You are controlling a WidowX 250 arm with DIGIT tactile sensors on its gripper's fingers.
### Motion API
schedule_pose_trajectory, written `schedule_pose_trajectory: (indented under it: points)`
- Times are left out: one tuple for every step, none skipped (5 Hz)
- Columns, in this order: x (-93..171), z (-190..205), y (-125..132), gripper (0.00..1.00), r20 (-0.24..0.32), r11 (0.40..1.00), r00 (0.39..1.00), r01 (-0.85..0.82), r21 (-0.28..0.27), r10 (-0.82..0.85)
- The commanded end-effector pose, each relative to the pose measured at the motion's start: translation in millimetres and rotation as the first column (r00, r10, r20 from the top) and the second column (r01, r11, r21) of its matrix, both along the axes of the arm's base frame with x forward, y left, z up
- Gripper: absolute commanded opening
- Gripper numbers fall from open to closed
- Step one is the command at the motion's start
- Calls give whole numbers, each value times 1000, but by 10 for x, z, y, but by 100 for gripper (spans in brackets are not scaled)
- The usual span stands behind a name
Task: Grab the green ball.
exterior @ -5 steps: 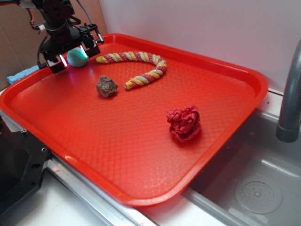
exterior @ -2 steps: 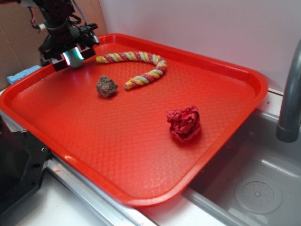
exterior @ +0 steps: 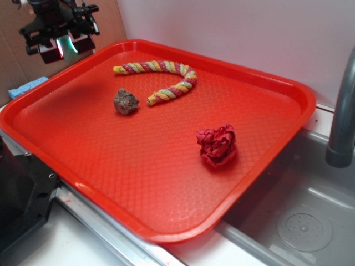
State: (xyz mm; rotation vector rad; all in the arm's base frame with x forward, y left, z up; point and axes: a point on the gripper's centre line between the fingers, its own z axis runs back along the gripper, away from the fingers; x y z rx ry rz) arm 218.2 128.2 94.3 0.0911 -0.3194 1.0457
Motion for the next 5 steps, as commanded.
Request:
schedule_pose_trajectory:
  points:
    - [-298, 964, -668, 0, 23, 875, 888, 456, -163, -459]
    - [-505, 1268, -837, 0, 11, 736, 760, 633, -239, -650]
    - [-629, 1494, -874, 0, 16, 660, 691, 696, -281, -722]
    - [-680, 1545, -865, 0, 1, 657, 680, 709, -255, -733]
    - [-604, 1565, -731, 0, -62, 650, 661, 709, -274, -748]
